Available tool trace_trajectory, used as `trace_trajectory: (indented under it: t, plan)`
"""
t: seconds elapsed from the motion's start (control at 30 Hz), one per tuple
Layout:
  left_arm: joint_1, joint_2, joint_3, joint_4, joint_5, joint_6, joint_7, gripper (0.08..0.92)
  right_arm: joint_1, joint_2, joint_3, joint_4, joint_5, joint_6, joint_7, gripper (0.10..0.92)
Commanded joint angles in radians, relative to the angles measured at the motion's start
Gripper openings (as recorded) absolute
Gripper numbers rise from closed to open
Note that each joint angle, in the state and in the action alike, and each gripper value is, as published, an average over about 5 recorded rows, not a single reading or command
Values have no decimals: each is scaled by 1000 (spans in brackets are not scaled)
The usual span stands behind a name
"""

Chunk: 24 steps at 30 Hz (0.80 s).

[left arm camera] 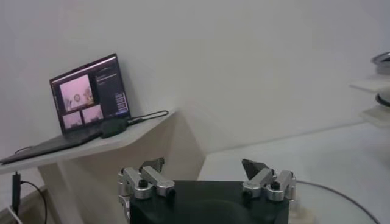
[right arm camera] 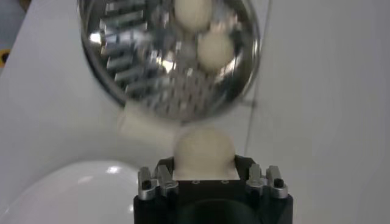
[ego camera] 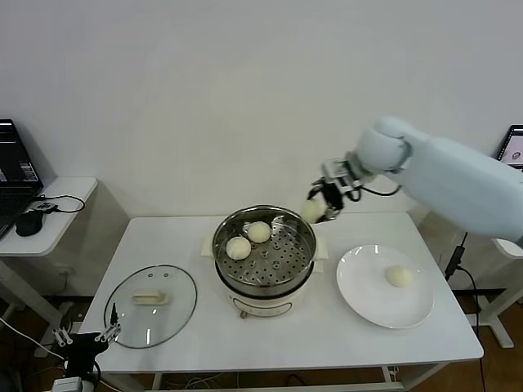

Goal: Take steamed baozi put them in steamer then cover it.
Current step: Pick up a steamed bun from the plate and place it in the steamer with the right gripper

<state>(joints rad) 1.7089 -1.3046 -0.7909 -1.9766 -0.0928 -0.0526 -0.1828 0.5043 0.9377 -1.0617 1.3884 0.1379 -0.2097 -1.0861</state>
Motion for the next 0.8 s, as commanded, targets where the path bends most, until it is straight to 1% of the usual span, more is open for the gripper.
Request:
trace_trajectory:
  t: [0.03, 0.17, 0.33, 0.63, 0.8]
  plan:
    - [-1, -7, -11, -4, 0, 3, 1, 823, 0, 198, -144, -18, -7, 166, 37, 635]
    - [-5, -12, -15, -4, -3, 3, 0, 823, -16, 230, -179, -25, -41, 266, 52, 633]
    - [-4, -16, -14, -1, -7, -1, -1, 823, -20, 264, -203, -36, -111, 349, 48, 634]
    - [-3, -18, -13, 3, -16, -8, -6, 823, -10, 268, -232, -16, -174, 439, 28, 638]
    - [-4, -18, -11, 7, -17, -11, -8, 823, -13, 249, -238, -1, -184, 461, 24, 644]
